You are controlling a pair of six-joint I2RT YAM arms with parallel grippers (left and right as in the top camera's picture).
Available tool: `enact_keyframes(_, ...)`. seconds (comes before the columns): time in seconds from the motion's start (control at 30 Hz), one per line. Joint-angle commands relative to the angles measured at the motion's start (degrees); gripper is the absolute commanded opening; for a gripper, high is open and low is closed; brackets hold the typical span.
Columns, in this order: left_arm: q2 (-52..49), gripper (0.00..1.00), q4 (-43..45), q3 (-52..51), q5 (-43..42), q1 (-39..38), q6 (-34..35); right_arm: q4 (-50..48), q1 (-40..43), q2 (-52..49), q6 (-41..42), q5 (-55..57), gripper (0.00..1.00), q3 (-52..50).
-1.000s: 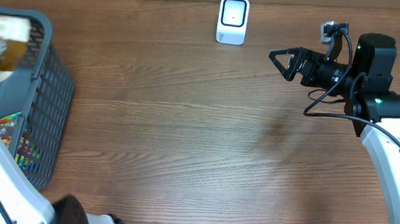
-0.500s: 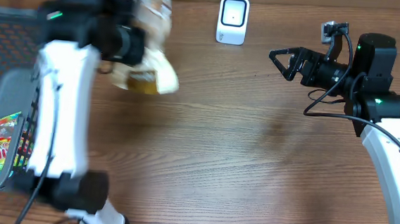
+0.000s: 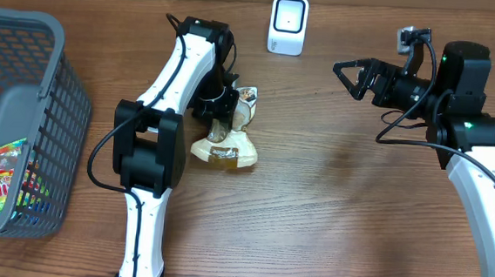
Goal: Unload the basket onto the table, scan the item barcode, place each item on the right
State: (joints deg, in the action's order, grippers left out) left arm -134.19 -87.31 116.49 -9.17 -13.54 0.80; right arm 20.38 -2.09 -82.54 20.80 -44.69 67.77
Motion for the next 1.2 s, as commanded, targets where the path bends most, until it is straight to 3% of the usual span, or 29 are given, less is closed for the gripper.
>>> enact_keyframes(0.0, 1.25, 0.58, -5.9, 5.22, 0.13, -0.39, 3.56, -0.15, -0.11, 0.7, -0.2, 0.11, 1.0, 1.31)
enact_keyframes(0.07, 1.27, 0.62, -9.55, 10.71, 0.39, -0.28, 3.56, -0.15, -0.11, 0.7, -0.2, 0.11, 1.0, 1.31)
enact_keyframes(0.13, 3.48, 0.75, -9.53, 14.45, 0.11, -0.26, 4.66, -0.15, -0.11, 0.7, -0.2, 0.11, 1.0, 1.31)
enact_keyframes(0.27, 10.05, 0.85, -9.53, 20.72, 1.11, 0.52, 7.54, -0.09, -0.11, 0.7, -0.2, 0.11, 1.0, 1.31)
enact_keyframes(0.47, 25.35, 0.86, -9.51, 22.8, 12.68, 6.51, 16.55, 0.09, -0.09, 0.7, -0.22, 0.33, 1.0, 1.31)
enact_keyframes(0.6, 34.69, 0.86, -9.51, 22.51, 15.17, 16.11, 20.68, 0.15, -0.11, 0.7, -0.17, 0.2, 1.0, 1.31)
enact_keyframes(0.77, 41.88, 0.84, -9.51, 16.5, 15.32, 34.73, 25.83, 0.55, -0.11, 0.7, -0.2, 0.07, 1.0, 1.31)
enact_keyframes(0.8, 43.21, 0.84, -9.51, 12.55, 15.37, 41.9, 26.88, 0.74, -0.09, 0.7, -0.22, 0.09, 1.0, 1.31)
enact_keyframes(0.93, 43.52, 0.81, -7.32, 2.8, 14.64, 55.39, 27.91, 1.11, -0.11, 0.72, -1.07, 0.04, 1.0, 1.31)
enact_keyframes(1.07, 43.12, 0.8, 5.27, -10.64, 9.22, 63.78, 27.98, 0.96, -0.11, 0.7, -1.03, -0.76, 1.0, 1.31)
enact_keyframes(1.17, 41.51, 0.83, 10.05, -16.13, 9.27, 65.31, 27.98, 0.94, -0.11, 0.72, -1.07, -1.42, 1.0, 1.31)
